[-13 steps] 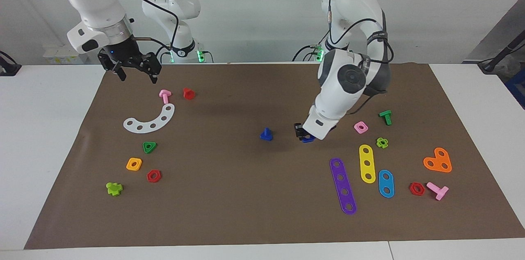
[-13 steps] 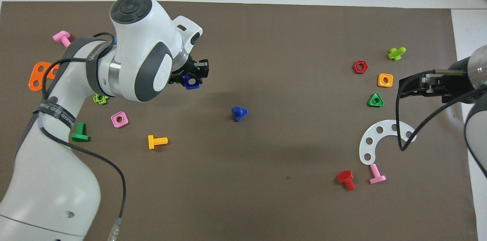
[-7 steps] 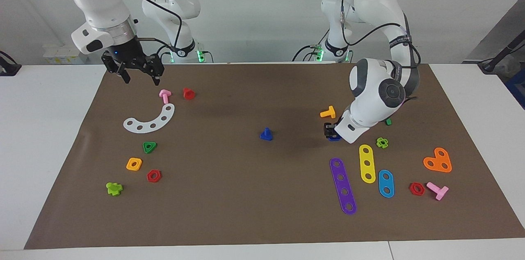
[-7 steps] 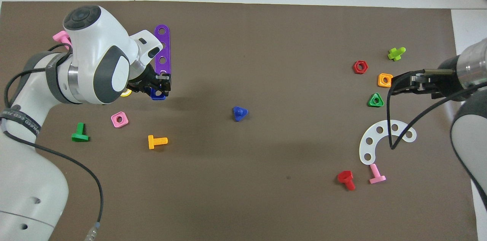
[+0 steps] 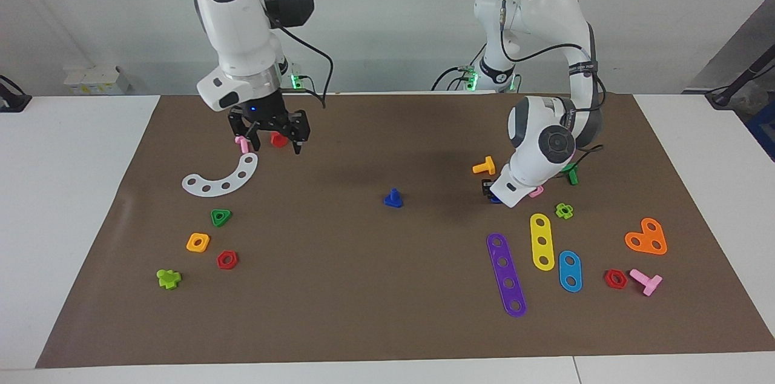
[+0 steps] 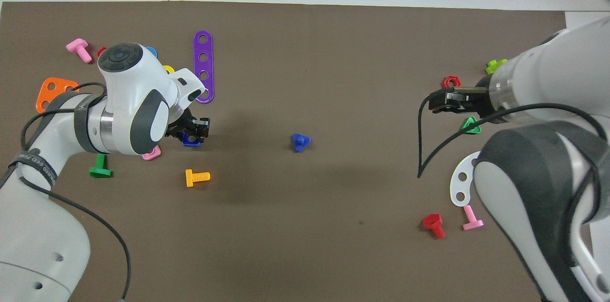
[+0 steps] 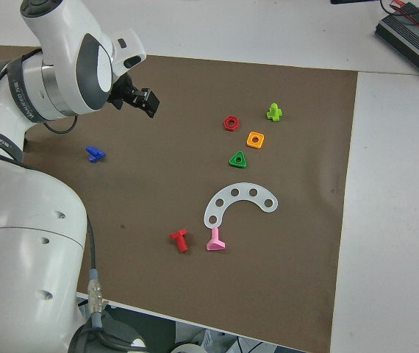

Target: Unscrew and place screws in storage area

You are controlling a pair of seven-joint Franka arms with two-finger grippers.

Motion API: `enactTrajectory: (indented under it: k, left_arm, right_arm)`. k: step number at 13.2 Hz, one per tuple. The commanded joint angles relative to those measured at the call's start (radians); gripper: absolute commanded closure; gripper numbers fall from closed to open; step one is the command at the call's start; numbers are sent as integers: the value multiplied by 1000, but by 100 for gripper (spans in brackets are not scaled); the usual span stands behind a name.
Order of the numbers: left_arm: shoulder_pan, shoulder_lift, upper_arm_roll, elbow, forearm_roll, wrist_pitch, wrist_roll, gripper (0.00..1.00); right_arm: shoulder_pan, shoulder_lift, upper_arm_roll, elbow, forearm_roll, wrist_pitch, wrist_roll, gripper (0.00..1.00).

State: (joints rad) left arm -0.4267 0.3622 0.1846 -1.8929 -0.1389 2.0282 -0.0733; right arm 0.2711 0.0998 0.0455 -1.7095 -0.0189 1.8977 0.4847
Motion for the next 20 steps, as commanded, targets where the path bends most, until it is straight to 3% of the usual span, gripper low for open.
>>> enactTrajectory:
  k: [1,5,8,11,14,17,19,20]
  left_arm:
    - [0,-42,1,-43,24,40,6,0]
    - [19,-32,3,19,25,-5,7,0]
    - [87,-25,3,208,27,-222,15,0]
    - [182,-40,4,311,50,-397,125,0]
    - [226,-95,7,337,158,-514,191,0]
    - [239,-163,16,345,217,-594,222,0]
    - [291,-218,22,330,216,-615,289,0]
    - [316,-251,22,315,216,-618,312,0]
  right_arm:
    - [75,89,-1,11,-19,102,118,9]
    - [163,196,-1,44,-33,220,222,9]
    - [221,256,-1,41,-39,299,291,10]
    - [261,322,-1,64,-62,334,301,11]
    - [298,392,-1,77,-105,368,304,14]
    - [303,408,-1,61,-113,397,304,20]
    - [322,420,-1,45,-113,399,304,26]
    - [326,419,-1,27,-113,405,304,38]
